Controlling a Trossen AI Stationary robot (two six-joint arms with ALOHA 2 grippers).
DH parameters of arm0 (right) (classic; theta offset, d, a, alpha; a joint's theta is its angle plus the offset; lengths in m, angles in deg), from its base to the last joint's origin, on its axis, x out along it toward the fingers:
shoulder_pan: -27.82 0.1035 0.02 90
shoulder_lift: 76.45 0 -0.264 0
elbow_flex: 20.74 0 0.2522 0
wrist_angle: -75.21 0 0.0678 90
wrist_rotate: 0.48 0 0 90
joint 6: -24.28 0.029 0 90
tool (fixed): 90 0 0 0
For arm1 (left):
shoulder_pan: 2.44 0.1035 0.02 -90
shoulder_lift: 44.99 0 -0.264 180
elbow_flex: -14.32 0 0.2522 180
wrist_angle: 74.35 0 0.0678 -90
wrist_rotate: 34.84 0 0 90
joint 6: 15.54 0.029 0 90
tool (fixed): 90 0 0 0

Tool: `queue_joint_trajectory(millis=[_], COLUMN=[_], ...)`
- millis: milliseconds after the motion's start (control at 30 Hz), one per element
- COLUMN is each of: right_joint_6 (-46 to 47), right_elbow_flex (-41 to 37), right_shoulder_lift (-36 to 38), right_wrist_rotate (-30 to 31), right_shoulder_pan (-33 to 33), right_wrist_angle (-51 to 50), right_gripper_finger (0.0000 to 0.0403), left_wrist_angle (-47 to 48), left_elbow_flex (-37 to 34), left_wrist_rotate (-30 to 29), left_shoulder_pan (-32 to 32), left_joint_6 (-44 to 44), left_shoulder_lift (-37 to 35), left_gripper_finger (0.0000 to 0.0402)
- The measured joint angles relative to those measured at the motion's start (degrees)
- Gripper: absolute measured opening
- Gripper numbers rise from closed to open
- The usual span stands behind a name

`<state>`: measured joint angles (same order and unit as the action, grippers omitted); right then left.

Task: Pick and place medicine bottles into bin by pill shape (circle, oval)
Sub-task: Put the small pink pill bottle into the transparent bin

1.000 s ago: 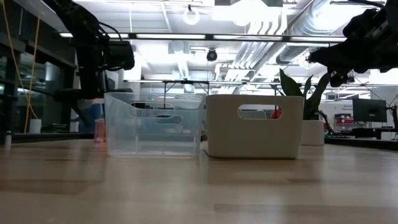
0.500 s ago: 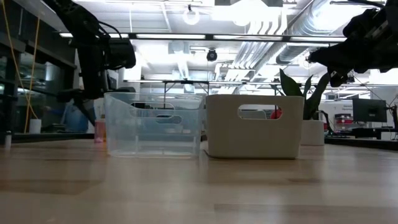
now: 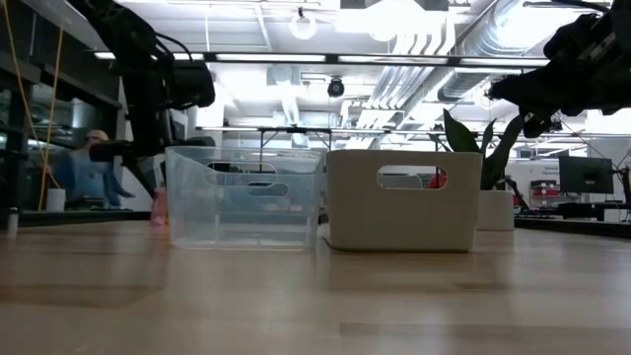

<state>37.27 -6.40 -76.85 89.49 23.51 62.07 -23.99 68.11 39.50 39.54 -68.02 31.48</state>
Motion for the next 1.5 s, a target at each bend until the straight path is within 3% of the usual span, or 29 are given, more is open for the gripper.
queue_joint_trajectory(millis=[367,533,667,867,1000,1100,1267,1500], right_joint_6=[0.0,0.0,0.0,0.0,0.0,0.0,0.0,0.0], right_elbow_flex=[0.0,0.0,0.0,0.0,0.0,0.0,0.0,0.0], right_shoulder_lift=[0.0,0.0,0.0,0.0,0.0,0.0,0.0,0.0], right_wrist_rotate=[0.0,0.0,0.0,0.0,0.0,0.0,0.0,0.0], right_shoulder_pan=[0.0,0.0,0.0,0.0,0.0,0.0,0.0,0.0], right_wrist_angle=[0.0,0.0,0.0,0.0,0.0,0.0,0.0,0.0], right_gripper_finger=[0.0,0.0,0.0,0.0,0.0,0.0,0.0,0.0], left_wrist_angle=[-1.9,-3.8,-2.4,1.7,-0.2,-0.8,-3.0,-9.2], left_elbow_flex=[0.4,4.9,12.5,23.2,24.3,24.3,24.2,24.2], left_wrist_rotate=[8.9,14.9,16.8,16.7,16.4,12.0,7.7,13.6], left_shoulder_pan=[-2.4,-9.8,-17.8,-30.5,-37.5,-40.7,-41.1,-36.7], left_joint_6=[1.0,3.3,5.8,16.5,24.8,29.4,32.5,36.9], left_shoulder_lift=[-10.4,-14.0,-13.5,-7.2,-1.2,4.2,12.8,21.2], left_gripper_finger=[0.0108,0.0106,0.0105,0.0104,0.0109,0.0115,0.0118,0.0118])
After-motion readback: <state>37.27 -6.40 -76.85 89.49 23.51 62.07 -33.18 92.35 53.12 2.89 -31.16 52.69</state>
